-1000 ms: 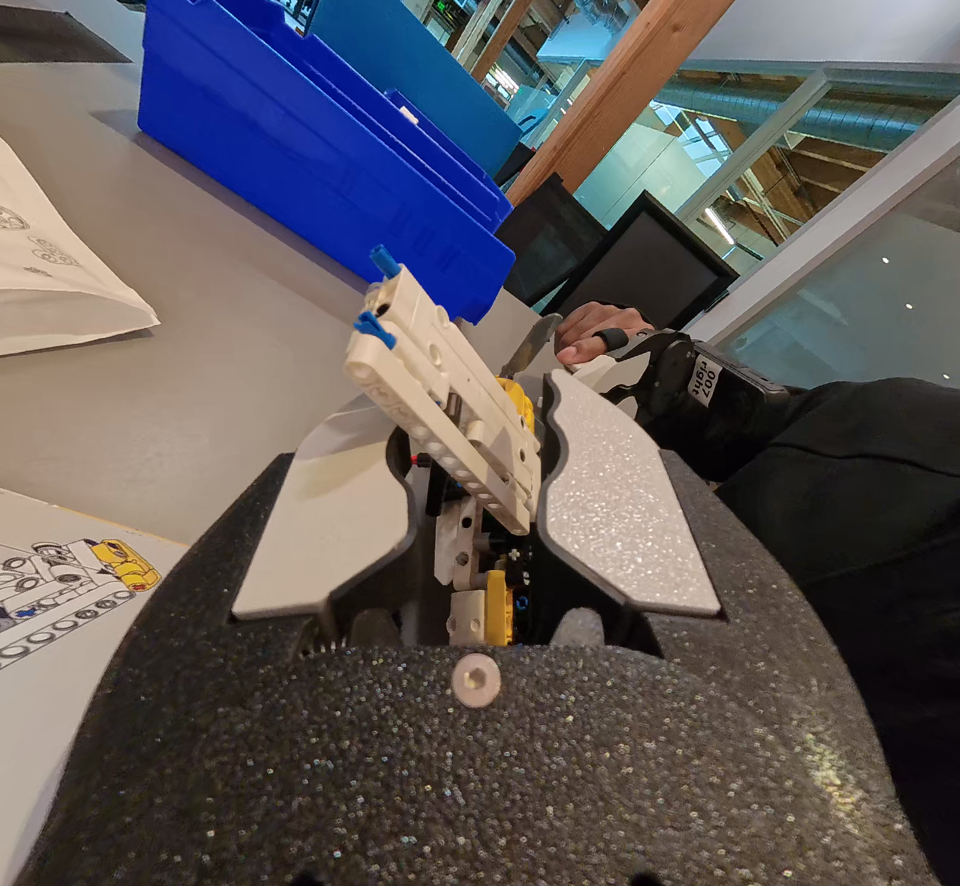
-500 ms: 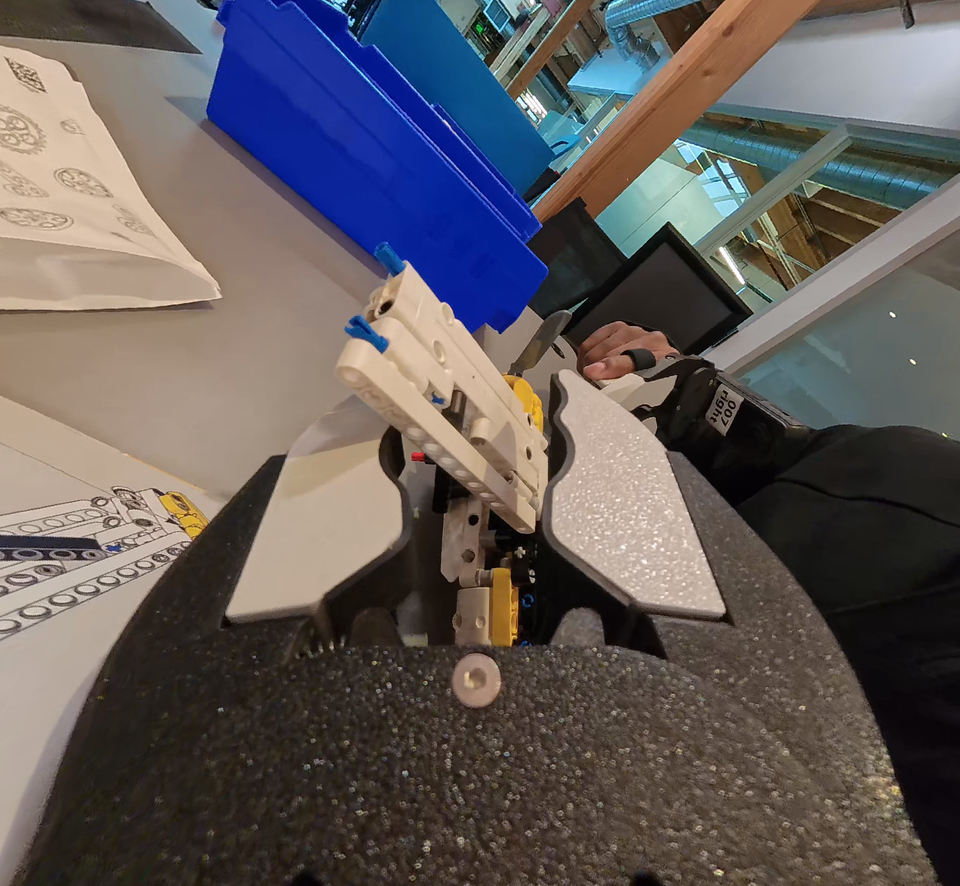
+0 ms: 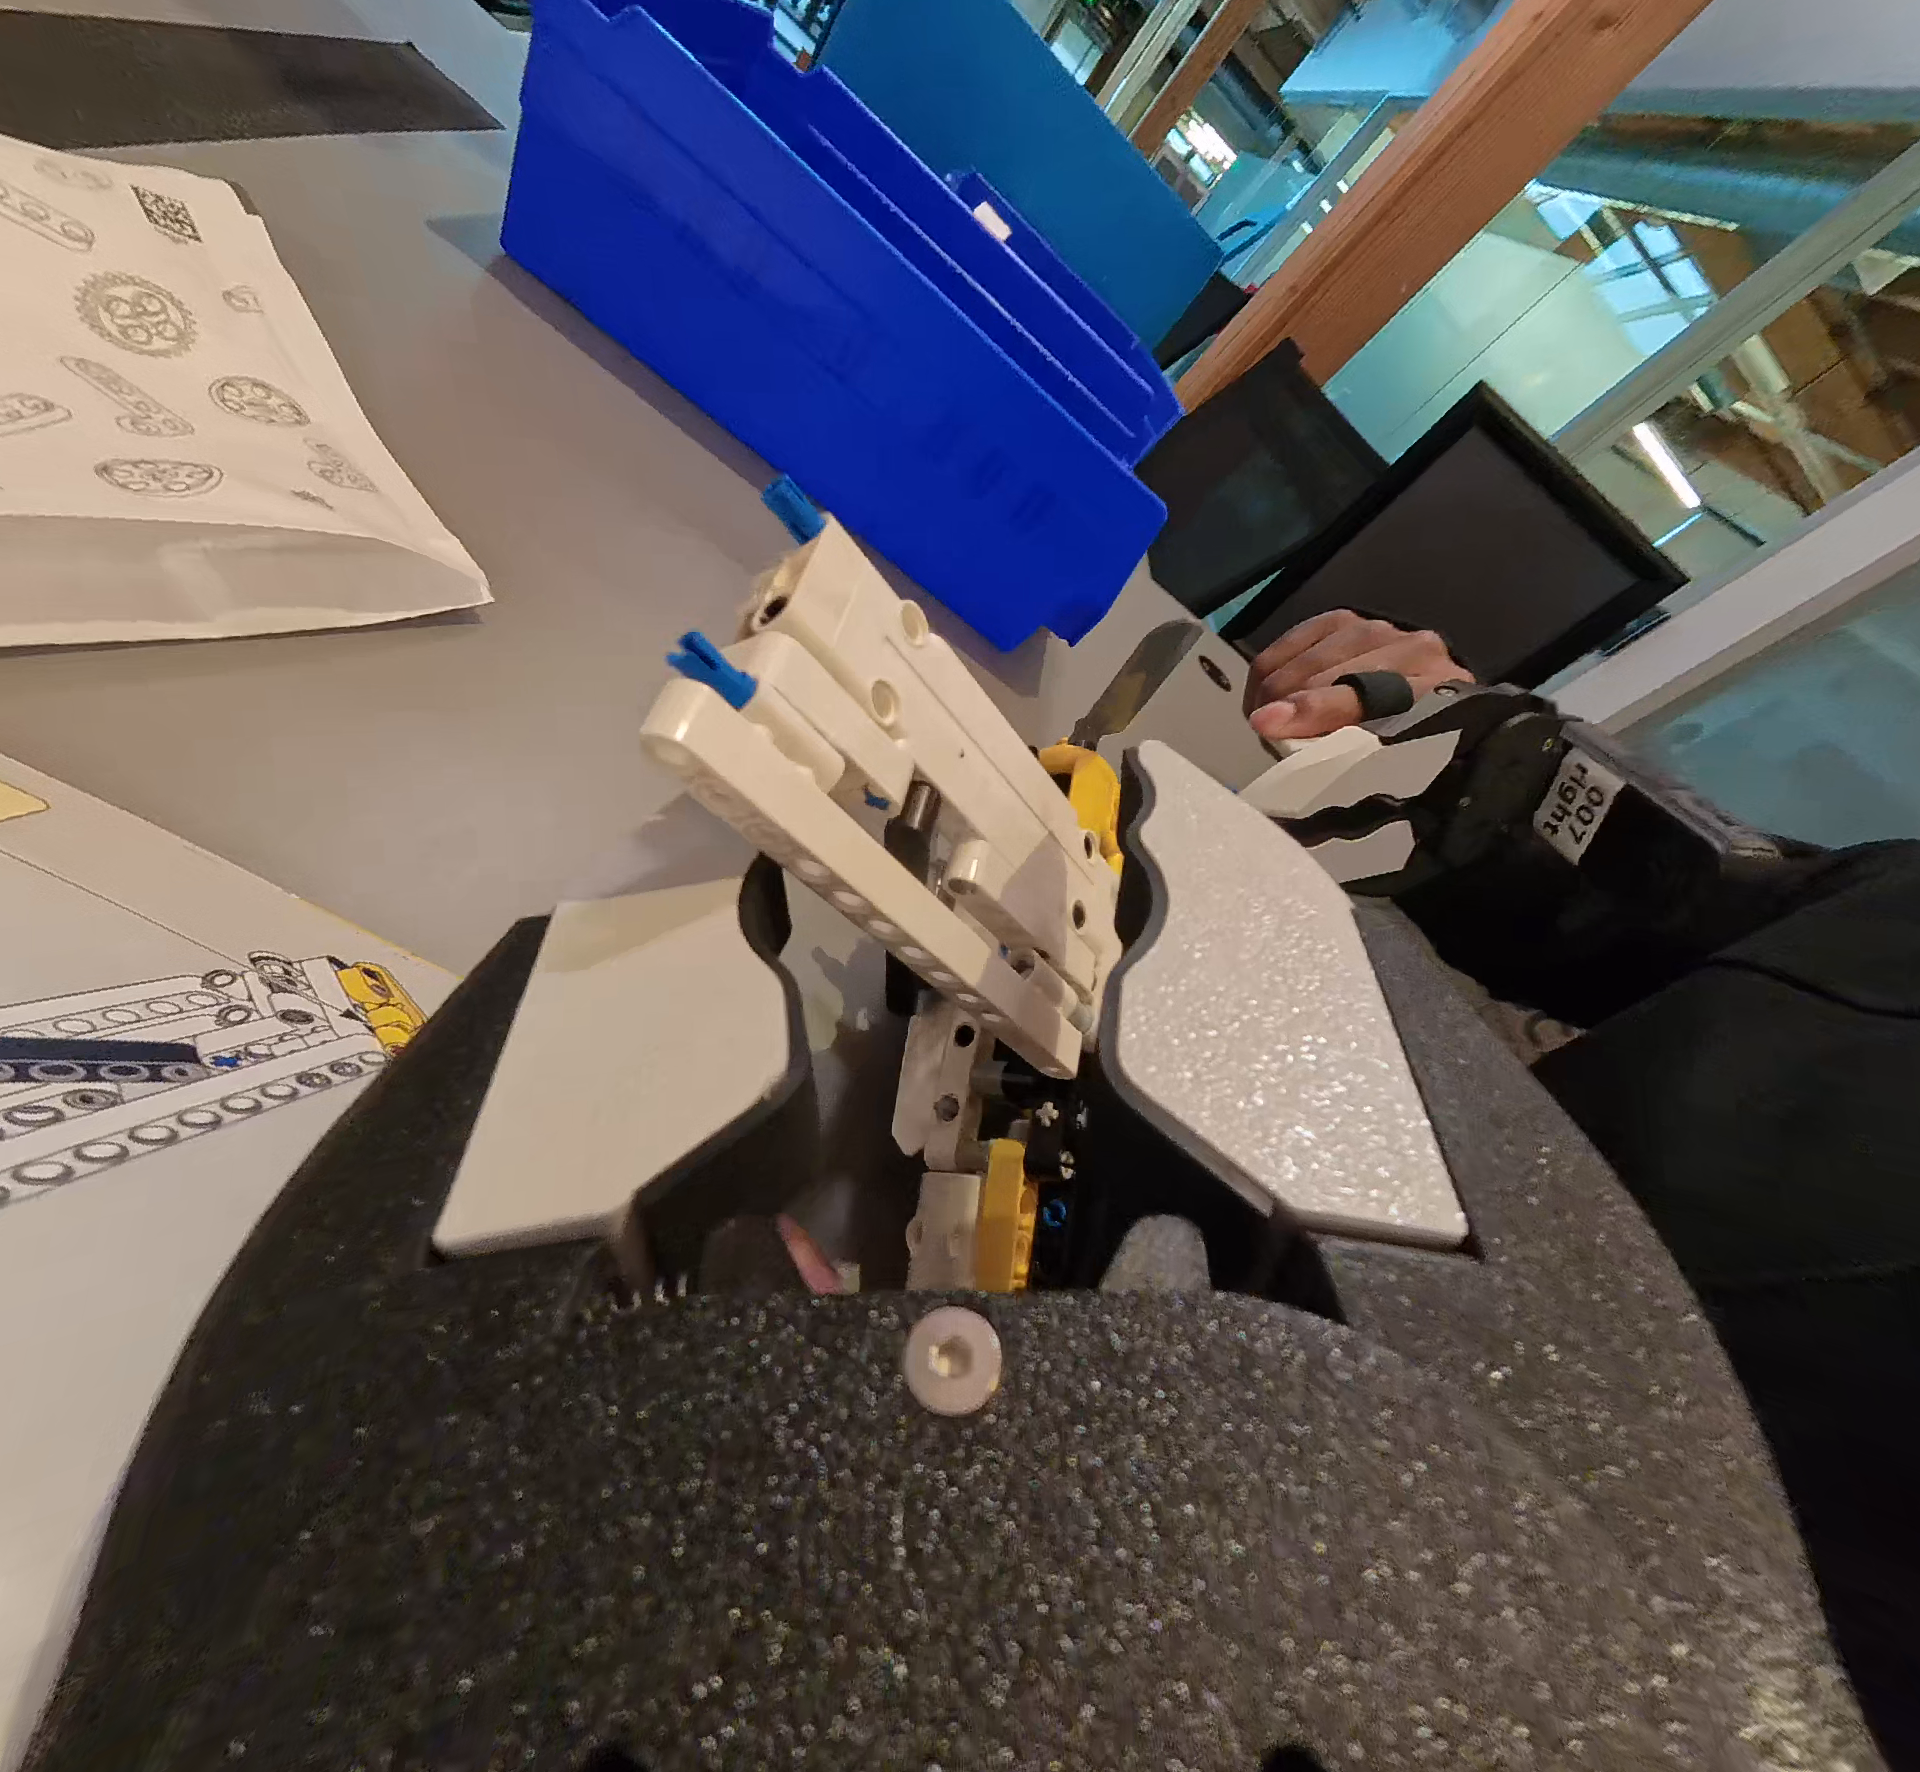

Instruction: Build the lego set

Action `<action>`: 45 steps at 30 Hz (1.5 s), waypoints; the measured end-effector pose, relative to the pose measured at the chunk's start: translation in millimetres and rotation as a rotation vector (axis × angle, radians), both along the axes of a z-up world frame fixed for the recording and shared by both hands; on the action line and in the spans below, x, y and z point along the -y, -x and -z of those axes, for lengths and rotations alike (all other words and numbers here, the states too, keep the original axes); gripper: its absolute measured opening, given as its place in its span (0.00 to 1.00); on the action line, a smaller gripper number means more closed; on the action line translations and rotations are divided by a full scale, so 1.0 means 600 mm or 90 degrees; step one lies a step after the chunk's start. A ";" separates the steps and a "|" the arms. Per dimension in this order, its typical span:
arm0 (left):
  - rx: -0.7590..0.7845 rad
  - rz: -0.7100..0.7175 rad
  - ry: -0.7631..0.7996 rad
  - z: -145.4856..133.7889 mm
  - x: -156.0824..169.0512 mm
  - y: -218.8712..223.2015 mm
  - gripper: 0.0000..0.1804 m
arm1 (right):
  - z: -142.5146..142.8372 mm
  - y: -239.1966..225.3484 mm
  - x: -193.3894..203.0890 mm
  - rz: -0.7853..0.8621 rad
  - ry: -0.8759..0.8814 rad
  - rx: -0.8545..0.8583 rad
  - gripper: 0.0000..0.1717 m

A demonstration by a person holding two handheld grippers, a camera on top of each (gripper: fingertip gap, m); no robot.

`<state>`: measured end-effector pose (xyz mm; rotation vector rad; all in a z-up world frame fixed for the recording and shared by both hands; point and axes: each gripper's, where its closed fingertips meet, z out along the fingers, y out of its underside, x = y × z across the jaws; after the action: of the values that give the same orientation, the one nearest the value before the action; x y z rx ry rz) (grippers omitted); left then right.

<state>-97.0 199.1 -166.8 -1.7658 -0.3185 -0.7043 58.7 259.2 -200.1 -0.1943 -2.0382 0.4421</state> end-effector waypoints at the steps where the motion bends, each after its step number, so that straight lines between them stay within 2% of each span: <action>1: -0.012 -0.003 0.003 0.000 0.002 -0.003 0.34 | 0.000 0.000 0.000 0.000 -0.001 0.000 0.05; 6: -0.039 -0.006 0.018 0.005 0.015 -0.016 0.37 | -0.001 0.002 0.002 -0.004 -0.004 -0.003 0.05; 31: 0.028 -0.036 0.091 0.041 0.036 -0.007 0.40 | -0.008 0.000 0.013 -0.015 -0.016 -0.015 0.05; 37: -0.055 0.016 0.013 0.000 0.035 -0.037 0.30 | -0.012 -0.001 0.013 -0.015 -0.015 -0.020 0.05; 41: -0.144 0.065 0.006 0.001 0.035 -0.068 0.29 | -0.017 -0.005 0.017 -0.020 -0.007 -0.021 0.05; 45: -0.168 0.083 0.035 0.018 0.033 -0.082 0.29 | -0.020 -0.014 0.034 -0.035 0.008 -0.017 0.05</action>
<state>-47.8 179.1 -177.4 -1.9185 -0.0436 -0.5487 66.9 238.7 -188.2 -0.1403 -2.0193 0.4900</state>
